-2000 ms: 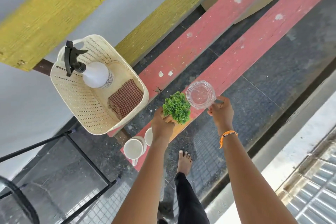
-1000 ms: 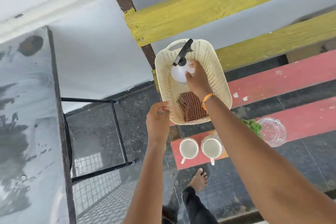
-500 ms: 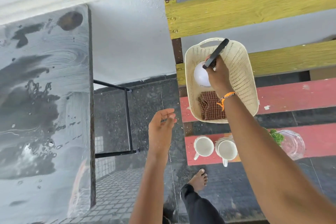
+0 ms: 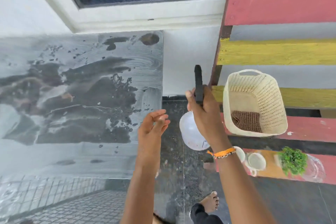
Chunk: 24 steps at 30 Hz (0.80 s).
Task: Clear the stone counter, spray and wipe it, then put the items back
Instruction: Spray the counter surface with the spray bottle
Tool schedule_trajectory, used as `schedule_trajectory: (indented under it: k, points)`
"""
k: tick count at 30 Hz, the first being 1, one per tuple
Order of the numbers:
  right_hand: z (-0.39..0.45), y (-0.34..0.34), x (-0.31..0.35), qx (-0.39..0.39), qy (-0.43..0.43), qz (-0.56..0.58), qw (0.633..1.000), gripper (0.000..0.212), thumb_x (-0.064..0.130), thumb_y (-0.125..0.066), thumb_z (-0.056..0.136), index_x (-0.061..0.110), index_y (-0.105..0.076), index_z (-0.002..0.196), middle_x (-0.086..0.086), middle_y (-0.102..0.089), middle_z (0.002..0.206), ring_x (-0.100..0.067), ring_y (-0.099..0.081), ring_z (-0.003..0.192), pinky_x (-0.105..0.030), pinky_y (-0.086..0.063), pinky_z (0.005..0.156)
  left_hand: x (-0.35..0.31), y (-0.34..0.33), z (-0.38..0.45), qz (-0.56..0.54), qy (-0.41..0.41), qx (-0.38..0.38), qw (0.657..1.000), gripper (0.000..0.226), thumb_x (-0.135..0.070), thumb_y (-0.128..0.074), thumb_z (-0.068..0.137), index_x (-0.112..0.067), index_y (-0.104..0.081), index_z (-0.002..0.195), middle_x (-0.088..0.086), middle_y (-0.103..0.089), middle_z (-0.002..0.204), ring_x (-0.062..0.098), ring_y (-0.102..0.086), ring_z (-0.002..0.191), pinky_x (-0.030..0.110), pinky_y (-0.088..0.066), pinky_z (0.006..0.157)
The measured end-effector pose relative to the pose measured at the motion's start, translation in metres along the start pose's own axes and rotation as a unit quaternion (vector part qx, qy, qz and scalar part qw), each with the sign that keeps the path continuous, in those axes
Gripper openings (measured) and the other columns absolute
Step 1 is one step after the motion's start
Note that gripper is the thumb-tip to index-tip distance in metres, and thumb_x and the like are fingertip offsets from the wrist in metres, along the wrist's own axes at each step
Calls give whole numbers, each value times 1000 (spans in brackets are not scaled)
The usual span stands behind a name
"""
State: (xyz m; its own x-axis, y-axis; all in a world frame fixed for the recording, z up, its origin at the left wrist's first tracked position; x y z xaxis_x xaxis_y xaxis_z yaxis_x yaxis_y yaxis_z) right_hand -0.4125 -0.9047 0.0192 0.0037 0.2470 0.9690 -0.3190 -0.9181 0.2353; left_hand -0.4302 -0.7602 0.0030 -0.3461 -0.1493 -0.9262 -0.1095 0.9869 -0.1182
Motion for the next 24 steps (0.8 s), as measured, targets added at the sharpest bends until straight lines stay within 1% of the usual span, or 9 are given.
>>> schedule_trajectory:
  k: [2,5,9,12,15,17,18,21,24]
  points:
    - [-22,-47,31,12,-13,46,999,39,42,-57,86,5,-45,81,-11,-49,57,-26,-49,52,-38,-40,55,-19,44,-7,-26,-22,-24,999,19,-4,-51,90,-17,-64,90,2,-61,83,10,-59,77,19,-49,80]
    - [-53,-121,68,72,-32,96,992,27,32,-60,88,14,-40,84,1,-46,58,-14,-47,46,-21,-41,49,-44,116,-19,-66,-49,-65,994,18,-3,-51,90,-16,-63,91,1,-60,81,10,-56,74,16,-50,74]
    - [-95,-206,108,142,-12,110,984,16,30,-58,89,17,-50,92,-5,-50,62,-18,-48,49,-15,-41,50,-75,216,-35,-99,-69,-141,983,16,-4,-52,89,-17,-62,89,-3,-60,79,7,-58,72,13,-50,71]
    - [-125,-274,128,212,-45,104,971,16,34,-59,89,18,-59,87,-8,-50,60,-14,-48,50,-10,-38,48,-92,297,-52,-106,-89,-198,970,15,-8,-51,91,-18,-63,91,-5,-62,81,6,-59,75,15,-47,74]
    - [-148,-335,145,279,-23,95,955,28,34,-60,88,6,-63,89,-2,-44,55,-13,-45,52,-12,-37,48,-99,368,-70,-117,-96,-247,957,15,-11,-51,92,-16,-64,97,-3,-63,87,8,-58,81,19,-46,79]
    - [-156,-368,151,319,-12,87,944,29,36,-59,88,8,-59,86,-1,-43,58,-13,-44,55,-13,-38,53,-101,404,-75,-127,-94,-279,947,16,-11,-50,92,-14,-64,100,0,-62,90,10,-58,84,21,-46,81]
    - [-157,-382,153,333,-2,80,939,28,39,-59,88,12,-58,86,0,-44,61,-14,-46,59,-15,-41,60,-101,418,-76,-128,-93,-290,944,17,-12,-50,92,-12,-64,102,1,-62,91,11,-57,84,22,-46,81]
    - [-151,-424,159,338,63,39,938,30,47,-58,85,17,-57,86,6,-50,74,-17,-53,79,-32,-45,81,-107,454,-71,-125,-91,-308,939,18,-13,-50,93,-11,-64,103,2,-62,92,11,-57,84,23,-46,82]
    - [-136,-472,168,310,187,-52,931,40,50,-59,80,11,-53,86,3,-47,91,-19,-49,89,-30,-41,82,-115,487,-52,-111,-92,-319,937,16,-13,-50,93,-13,-65,99,2,-63,91,11,-58,85,23,-46,82]
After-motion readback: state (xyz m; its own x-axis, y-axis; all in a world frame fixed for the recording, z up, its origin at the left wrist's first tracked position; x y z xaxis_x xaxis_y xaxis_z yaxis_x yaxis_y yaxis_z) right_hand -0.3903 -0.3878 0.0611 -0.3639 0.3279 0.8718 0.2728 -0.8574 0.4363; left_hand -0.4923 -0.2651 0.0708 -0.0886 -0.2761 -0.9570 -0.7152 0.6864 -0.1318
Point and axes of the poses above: each hand's wrist, its own z-axis towards the middle knuckle, its own y-axis out of the back of the hand, x = y × z, the point moved 3 cm from there along z, towards the middle knuckle
